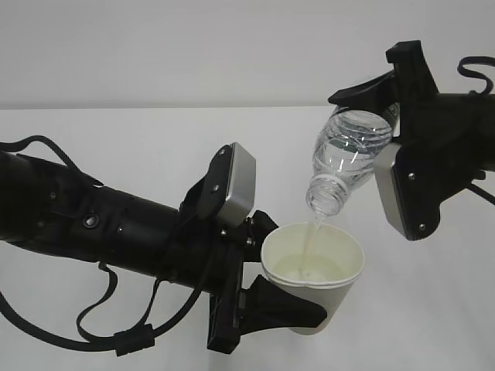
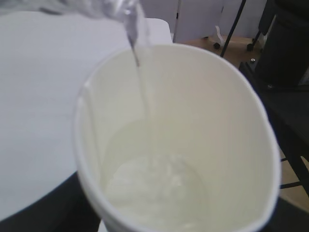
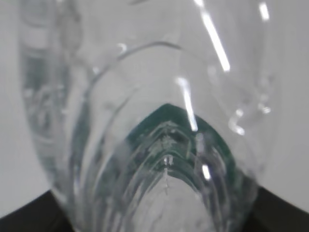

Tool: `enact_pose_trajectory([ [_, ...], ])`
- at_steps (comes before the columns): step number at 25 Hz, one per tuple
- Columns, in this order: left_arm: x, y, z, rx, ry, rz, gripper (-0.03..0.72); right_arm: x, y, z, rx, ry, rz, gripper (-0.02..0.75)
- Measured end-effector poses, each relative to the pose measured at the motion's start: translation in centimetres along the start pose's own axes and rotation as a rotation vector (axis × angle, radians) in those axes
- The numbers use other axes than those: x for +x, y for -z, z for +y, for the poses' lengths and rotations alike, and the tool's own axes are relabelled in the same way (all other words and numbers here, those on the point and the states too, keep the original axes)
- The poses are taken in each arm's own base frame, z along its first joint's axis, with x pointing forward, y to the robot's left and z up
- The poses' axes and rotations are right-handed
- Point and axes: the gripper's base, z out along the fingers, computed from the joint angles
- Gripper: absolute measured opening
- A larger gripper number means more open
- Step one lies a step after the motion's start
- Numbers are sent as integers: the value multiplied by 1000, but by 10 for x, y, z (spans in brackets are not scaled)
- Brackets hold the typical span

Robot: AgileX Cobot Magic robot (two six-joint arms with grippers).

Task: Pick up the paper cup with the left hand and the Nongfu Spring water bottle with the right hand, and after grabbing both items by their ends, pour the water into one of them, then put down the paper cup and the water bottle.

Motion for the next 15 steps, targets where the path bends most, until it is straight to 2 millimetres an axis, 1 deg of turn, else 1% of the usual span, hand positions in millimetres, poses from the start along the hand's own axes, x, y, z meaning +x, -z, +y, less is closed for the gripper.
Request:
enact_pose_trajectory([
  [15,0,0,0,-1,0,1,461,0,0,0,1,4,-1,459],
])
